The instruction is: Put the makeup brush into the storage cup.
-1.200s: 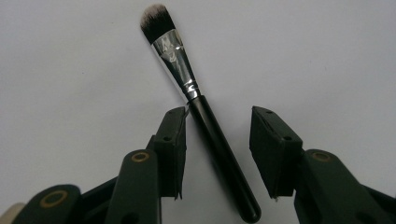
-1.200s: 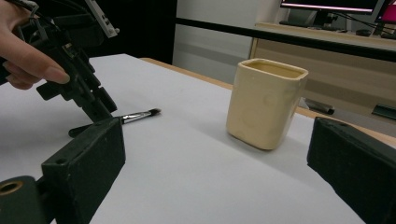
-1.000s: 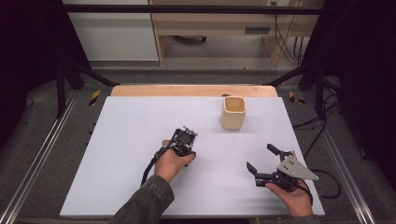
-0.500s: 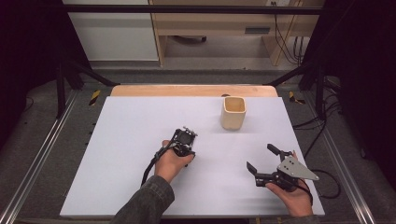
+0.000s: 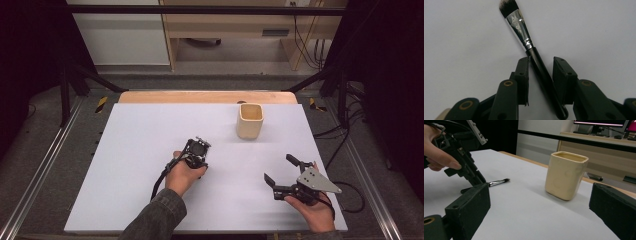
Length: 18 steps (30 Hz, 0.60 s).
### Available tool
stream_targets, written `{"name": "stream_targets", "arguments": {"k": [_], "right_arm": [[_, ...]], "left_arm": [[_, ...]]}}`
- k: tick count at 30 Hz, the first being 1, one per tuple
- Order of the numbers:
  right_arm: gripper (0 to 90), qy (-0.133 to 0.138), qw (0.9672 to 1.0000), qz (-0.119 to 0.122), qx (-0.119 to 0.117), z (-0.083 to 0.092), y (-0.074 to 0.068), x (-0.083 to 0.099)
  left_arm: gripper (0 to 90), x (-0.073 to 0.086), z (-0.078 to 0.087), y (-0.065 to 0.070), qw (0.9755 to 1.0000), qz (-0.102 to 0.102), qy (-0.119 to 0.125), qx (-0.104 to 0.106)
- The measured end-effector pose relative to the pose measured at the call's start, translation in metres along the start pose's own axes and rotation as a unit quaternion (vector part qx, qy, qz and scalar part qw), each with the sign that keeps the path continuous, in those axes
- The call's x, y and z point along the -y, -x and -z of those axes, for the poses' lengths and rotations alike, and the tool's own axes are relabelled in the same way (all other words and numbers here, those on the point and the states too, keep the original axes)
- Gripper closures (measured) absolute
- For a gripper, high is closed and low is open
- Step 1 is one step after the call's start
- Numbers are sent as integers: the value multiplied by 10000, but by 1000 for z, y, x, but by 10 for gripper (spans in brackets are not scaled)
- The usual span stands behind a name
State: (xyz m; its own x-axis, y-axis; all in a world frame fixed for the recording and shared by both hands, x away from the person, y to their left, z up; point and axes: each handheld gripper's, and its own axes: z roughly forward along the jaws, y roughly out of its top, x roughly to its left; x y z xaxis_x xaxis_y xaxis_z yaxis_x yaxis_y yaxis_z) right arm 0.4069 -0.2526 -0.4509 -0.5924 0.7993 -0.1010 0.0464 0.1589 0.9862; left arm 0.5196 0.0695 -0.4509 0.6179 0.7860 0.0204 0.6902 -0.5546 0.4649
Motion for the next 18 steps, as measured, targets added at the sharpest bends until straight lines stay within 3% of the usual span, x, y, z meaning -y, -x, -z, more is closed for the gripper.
{"name": "stream_targets", "arguments": {"k": [18], "right_arm": [[42, -8, 10000, -2, -1, 0, 0, 0]], "left_arm": [[701, 1, -1, -2, 10000, 0, -40, 12]]}}
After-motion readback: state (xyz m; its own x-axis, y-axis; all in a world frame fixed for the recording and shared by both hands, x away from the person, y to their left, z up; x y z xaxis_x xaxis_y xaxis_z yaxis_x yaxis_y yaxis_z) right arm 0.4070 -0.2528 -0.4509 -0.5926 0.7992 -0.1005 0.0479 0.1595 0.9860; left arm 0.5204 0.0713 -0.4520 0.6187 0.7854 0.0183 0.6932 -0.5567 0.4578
